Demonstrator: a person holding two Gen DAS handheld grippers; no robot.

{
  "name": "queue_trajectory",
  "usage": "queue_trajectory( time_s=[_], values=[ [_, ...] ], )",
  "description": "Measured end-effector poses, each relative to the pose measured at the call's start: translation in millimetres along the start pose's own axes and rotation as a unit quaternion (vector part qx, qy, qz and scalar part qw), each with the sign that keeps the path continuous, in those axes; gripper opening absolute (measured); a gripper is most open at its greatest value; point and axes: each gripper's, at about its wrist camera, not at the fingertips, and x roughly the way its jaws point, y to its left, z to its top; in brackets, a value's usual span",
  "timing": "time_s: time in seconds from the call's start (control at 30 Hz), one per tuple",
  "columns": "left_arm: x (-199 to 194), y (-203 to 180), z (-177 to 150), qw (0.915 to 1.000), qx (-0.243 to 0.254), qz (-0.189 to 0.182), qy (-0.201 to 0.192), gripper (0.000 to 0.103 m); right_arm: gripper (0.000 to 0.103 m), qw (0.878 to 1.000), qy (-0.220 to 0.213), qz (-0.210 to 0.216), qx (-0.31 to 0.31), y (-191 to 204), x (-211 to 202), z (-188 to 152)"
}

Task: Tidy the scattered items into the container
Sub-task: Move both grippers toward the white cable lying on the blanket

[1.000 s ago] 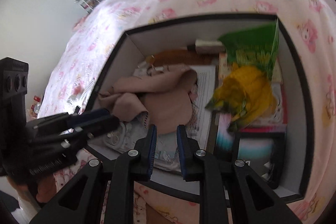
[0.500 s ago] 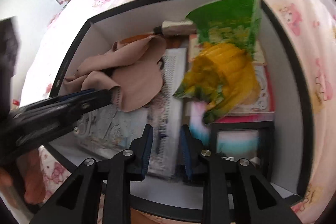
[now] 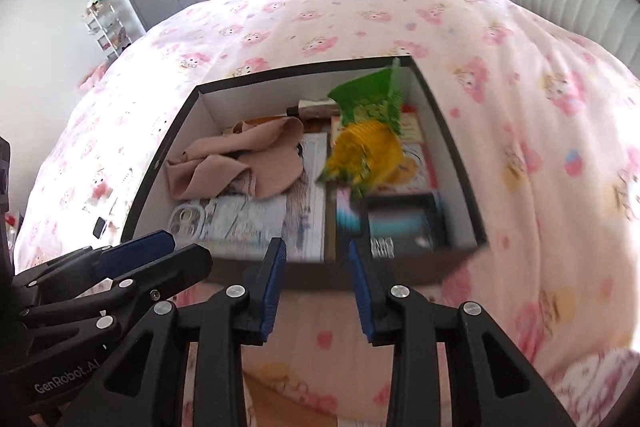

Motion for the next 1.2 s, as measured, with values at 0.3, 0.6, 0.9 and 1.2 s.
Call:
queue_trajectory(
  time_s=[0.3, 0.6, 0.9, 1.2],
  values=[
    [-42, -8, -29, 0.9993, 0.026, 0.006, -0.026, 0.044, 0.029, 1.0, -0.017, -0.002, -0.02, 22, -35, -27],
    [-62, 11, -44, 0.9991, 0.021, 0.02, -0.031, 0.044, 0.029, 0.999, -0.019, 0.019, -0.046, 53, -43, -40],
    [-79, 63, -59, 0.9979, -0.027, 0.042, -0.042, 0.042, 0.028, 0.995, -0.001, 0.041, -0.095, 106, -26, -38],
    [-110, 164, -85, 0.9847, -0.134, 0.081, -0.076, 0.044, 0.028, 0.978, 0.041, 0.096, -0.181, 202, 19, -25]
  ],
)
